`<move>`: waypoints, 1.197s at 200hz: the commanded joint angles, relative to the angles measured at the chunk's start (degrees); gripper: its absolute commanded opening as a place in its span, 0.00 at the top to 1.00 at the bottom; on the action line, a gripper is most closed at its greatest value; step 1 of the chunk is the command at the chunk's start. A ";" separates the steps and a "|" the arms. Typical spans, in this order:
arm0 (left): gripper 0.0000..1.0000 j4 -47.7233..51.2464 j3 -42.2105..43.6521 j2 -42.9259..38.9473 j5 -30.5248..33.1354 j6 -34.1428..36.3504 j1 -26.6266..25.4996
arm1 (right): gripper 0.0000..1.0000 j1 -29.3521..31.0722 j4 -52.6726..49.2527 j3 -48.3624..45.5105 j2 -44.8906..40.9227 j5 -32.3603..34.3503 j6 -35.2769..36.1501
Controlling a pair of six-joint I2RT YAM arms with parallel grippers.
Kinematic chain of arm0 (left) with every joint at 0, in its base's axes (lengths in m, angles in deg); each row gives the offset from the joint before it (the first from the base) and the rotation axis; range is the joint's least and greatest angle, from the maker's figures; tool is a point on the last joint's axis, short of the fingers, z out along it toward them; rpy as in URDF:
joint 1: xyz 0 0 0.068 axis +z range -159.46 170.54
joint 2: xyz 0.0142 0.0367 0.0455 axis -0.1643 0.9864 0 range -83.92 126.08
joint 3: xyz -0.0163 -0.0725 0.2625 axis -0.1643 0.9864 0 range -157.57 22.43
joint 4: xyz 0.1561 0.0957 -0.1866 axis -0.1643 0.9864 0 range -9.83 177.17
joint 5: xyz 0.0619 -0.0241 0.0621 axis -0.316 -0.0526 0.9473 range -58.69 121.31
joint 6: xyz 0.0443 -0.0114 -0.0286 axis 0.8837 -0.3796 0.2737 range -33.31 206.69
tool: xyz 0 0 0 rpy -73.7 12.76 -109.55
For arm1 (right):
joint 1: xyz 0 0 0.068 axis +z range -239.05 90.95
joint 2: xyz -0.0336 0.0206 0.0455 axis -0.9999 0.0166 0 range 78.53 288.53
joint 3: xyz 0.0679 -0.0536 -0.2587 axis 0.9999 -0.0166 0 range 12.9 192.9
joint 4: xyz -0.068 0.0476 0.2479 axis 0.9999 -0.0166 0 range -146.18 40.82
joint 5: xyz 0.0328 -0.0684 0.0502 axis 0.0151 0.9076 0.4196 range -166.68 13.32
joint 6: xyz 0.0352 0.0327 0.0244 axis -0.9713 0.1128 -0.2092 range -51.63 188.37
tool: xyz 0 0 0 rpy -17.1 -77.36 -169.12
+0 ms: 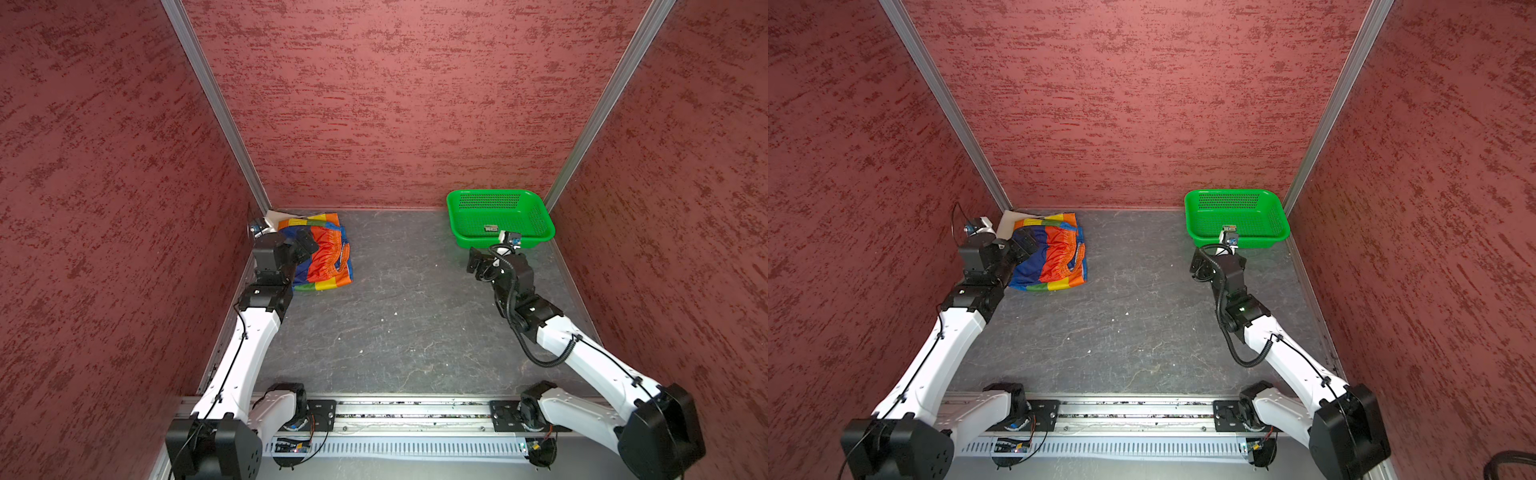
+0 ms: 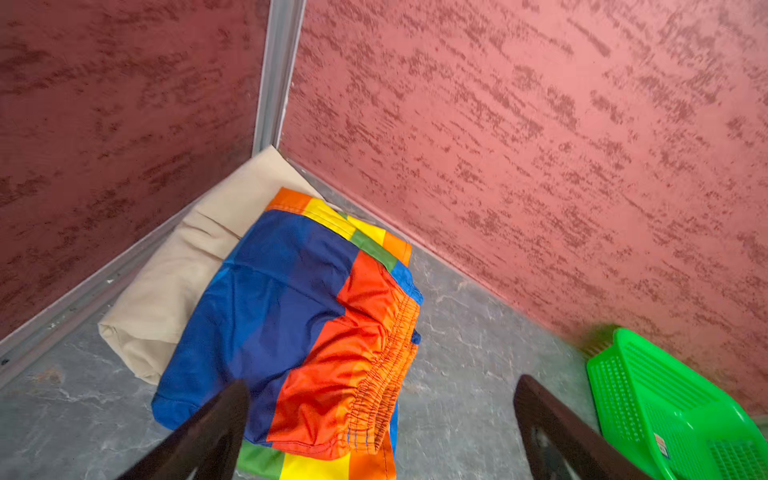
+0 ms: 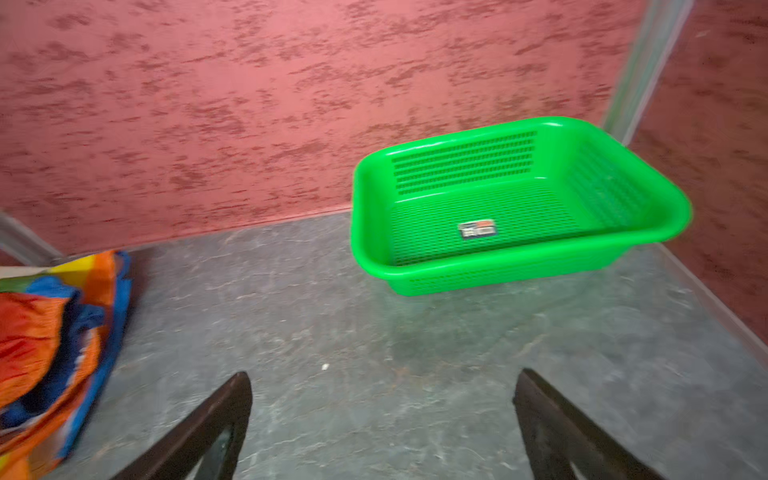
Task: Fold and stack the shorts
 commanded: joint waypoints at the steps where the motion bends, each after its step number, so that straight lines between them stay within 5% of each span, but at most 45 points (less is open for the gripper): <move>1: 0.00 -10.45 4.04 -0.58 11.36 -1.32 -0.35 | 0.01 -1.79 6.30 -4.23 -2.44 9.17 5.98; 20: 0.01 -24.68 10.15 3.58 12.68 8.48 -0.52 | 0.01 -4.50 19.40 -11.59 -1.96 10.78 9.40; 36: 0.00 -26.79 12.76 6.91 12.70 13.18 -1.24 | 0.01 -7.78 31.74 -18.19 0.81 7.81 10.99; 70: 0.00 -39.77 21.43 11.17 9.42 23.07 -3.56 | 0.01 -11.56 33.55 -19.27 4.65 2.32 13.19; 162: 0.00 -51.19 21.80 29.09 10.49 26.88 -3.78 | 0.01 -19.59 43.67 -15.68 21.27 -3.10 13.23; 197: 0.00 -50.49 22.55 27.71 3.76 25.15 -1.45 | 0.01 -23.06 49.46 -16.54 25.39 -6.37 12.03; 229: 0.01 -57.23 26.46 27.98 -3.80 25.80 0.09 | 0.01 -24.62 72.00 -25.74 29.82 -12.97 13.42; 239: 0.00 -65.09 28.62 31.39 -4.41 26.03 0.77 | 0.01 -24.85 64.86 -25.03 26.88 -14.71 12.59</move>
